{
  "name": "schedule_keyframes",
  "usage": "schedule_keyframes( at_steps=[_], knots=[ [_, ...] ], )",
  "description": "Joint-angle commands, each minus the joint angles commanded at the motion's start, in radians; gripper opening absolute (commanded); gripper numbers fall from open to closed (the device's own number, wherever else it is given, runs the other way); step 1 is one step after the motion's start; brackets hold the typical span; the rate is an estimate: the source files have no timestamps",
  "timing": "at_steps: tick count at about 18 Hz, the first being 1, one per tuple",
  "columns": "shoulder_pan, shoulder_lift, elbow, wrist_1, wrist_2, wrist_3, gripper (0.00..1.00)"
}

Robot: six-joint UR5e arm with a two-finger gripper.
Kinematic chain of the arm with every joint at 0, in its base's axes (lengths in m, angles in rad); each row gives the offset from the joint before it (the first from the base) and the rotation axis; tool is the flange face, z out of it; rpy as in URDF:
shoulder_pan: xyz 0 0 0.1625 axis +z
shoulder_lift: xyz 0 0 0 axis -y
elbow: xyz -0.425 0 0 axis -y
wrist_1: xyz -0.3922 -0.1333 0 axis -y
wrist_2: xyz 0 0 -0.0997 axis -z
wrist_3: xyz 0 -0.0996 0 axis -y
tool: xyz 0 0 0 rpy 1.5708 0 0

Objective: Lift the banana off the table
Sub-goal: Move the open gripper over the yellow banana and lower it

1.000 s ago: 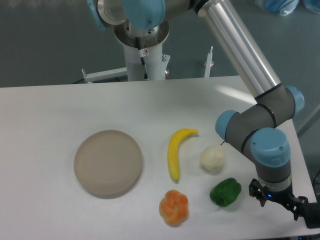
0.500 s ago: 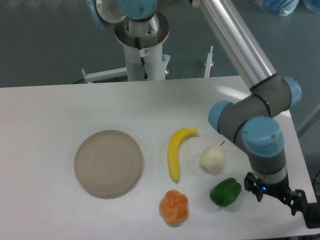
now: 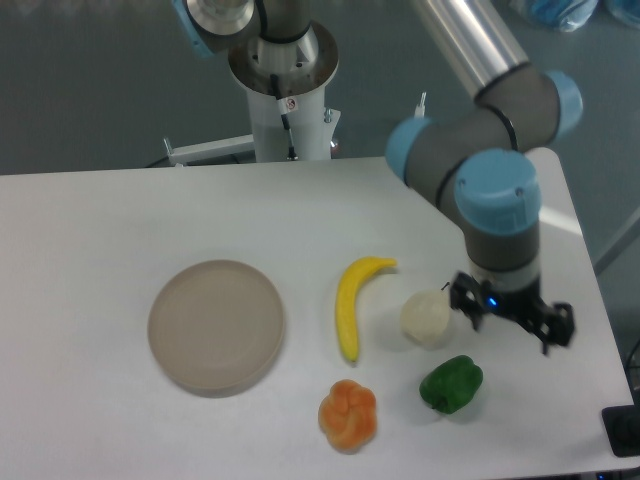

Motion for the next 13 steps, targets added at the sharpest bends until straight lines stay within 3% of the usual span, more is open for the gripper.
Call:
schedule_keyframes(
  at_steps=[5,8,13],
  knots=[
    [-0.008,0.009,-0.117,0.012,-0.155,-0.147,1.0],
    [-0.054,0.012,-0.158,0.11,-0.166,-0.192,1.0],
    [-0.095,0.008,-0.282,0.26,-0.157,-0.195,1.0]
  ],
)
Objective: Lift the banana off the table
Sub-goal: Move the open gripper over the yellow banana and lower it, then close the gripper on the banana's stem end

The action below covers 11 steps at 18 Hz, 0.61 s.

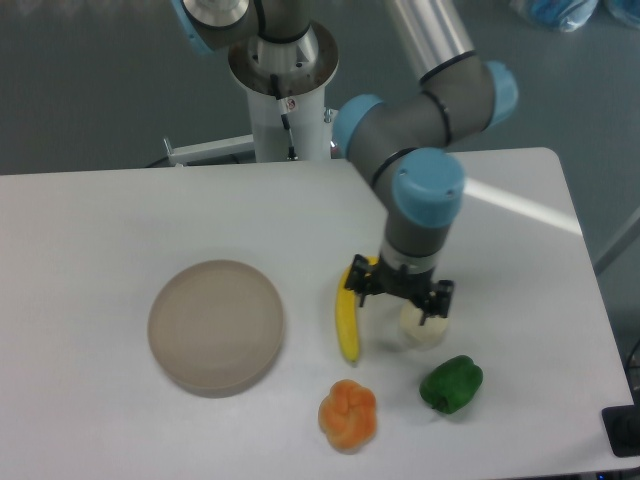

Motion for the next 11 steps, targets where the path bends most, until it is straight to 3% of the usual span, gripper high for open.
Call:
schedule_keyframes(
  at_steps=[6,11],
  knots=[
    [0.001,0.001,-0.081,0.02,0.009,0.002,1.0],
    [-0.003,-0.005,-0.109,0.04,0.02,-0.005,1.0]
  ],
)
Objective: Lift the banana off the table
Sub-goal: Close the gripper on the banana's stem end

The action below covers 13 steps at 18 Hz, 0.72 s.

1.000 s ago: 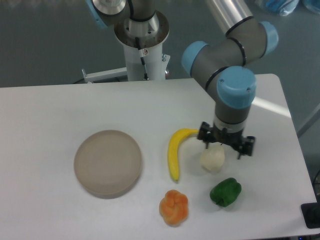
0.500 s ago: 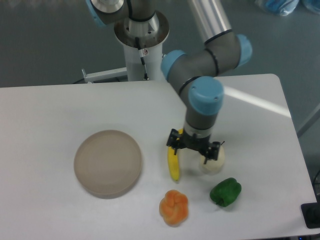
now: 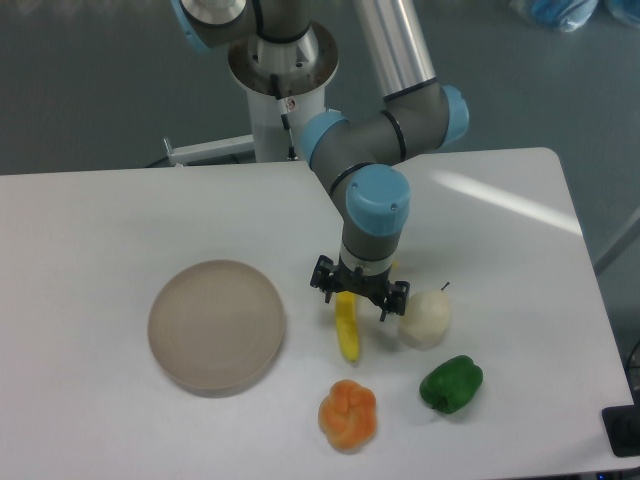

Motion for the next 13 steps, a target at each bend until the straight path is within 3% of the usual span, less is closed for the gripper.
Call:
schedule_keyframes(
  at_steps=[2,10,11,13],
  knots=[
    [-0.002,0.003,-0.028,0.037,0.0,0.0,1.0],
    [-0.025,-0.006,-0.051,0.04,0.037,-0.009,1.0],
    [-0.026,-0.008,-0.051,0.04,0.038,-0.009,0.92],
    [-0.025,-0.008,-0.049,0.04,0.035,-0.011,0.61]
  ],
)
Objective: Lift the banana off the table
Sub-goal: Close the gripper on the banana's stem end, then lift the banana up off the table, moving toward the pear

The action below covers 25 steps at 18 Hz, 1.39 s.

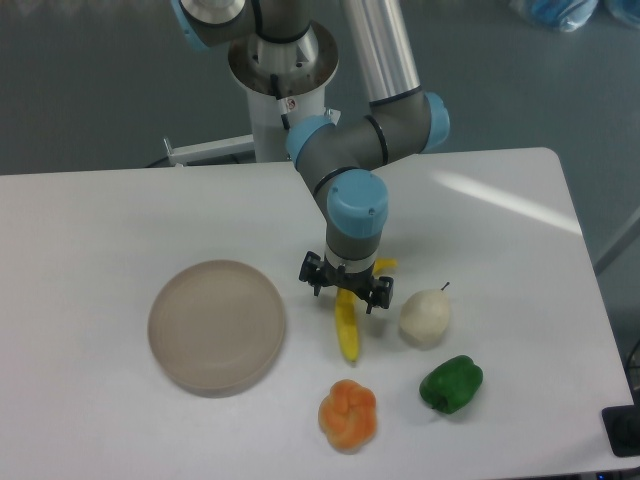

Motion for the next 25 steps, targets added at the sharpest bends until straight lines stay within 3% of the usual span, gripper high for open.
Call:
schedule_keyframes(
  at_steps=[1,2,7,11,15,20,25],
  knots=[
    [0.0,0.003,0.0,0.0,0.0,0.0,0.46],
    [0.0,0.005,0.002,0.0,-0.003,0.002,0.39],
    [0.0,0.008,0.0,-0.002,-0.002,0.0,0.26],
    [0.0,0.017,0.006,-0.003,-0.003,0.0,0.24],
    [0.005,0.072,0.026,-0.018,0.011,0.02,0.21],
    [0.029,0.103,0.13,-0.142,0.058,0.055,0.21],
    [0.078,0.132,0.221,-0.205,0.058,0.182,0.21]
  ],
)
